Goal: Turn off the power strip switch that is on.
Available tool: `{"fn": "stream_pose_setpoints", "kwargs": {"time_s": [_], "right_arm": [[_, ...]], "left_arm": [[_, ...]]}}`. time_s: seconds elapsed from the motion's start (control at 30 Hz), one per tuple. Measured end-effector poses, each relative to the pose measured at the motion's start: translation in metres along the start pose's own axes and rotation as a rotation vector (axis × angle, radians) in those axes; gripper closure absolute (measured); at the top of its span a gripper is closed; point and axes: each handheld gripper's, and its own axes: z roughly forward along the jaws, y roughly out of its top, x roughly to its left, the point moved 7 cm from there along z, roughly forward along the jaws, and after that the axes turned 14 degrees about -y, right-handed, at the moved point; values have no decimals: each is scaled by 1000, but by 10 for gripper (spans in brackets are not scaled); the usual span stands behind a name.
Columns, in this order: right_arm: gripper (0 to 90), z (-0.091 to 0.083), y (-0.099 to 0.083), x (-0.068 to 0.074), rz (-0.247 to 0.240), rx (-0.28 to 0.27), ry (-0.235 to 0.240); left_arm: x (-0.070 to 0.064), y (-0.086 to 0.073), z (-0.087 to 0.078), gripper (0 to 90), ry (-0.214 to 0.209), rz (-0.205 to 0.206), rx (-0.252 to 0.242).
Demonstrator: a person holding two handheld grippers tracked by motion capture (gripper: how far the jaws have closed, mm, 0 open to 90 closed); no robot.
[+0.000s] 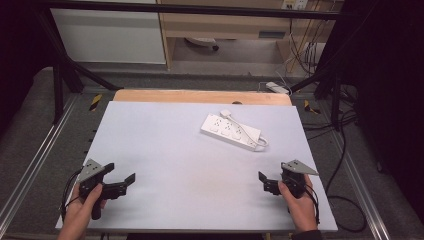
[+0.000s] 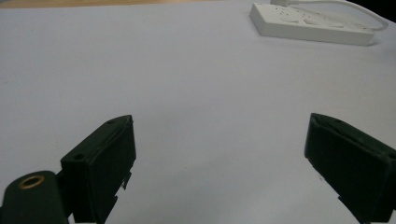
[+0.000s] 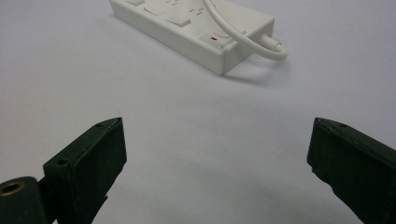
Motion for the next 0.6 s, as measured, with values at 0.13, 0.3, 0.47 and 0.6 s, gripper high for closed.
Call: {"fn": "stream_pose_setpoints", "kwargs": {"time_s": [0.13, 0.3, 0.47, 0.6], "right_arm": [[56, -1, 2, 1, -9, -10, 6], [56, -3, 3, 1, -4, -14, 7], [28, -5, 4, 3, -6, -17, 20], [33, -6, 4, 4, -16, -19, 29]], "left_arm": [[-1, 1, 0, 89, -2, 1, -8], [-1, 1, 0, 87, -3, -5, -6], [-2, 2, 0, 82, -7, -2, -4], [-4, 1, 1, 81, -13, 5, 2]]}}
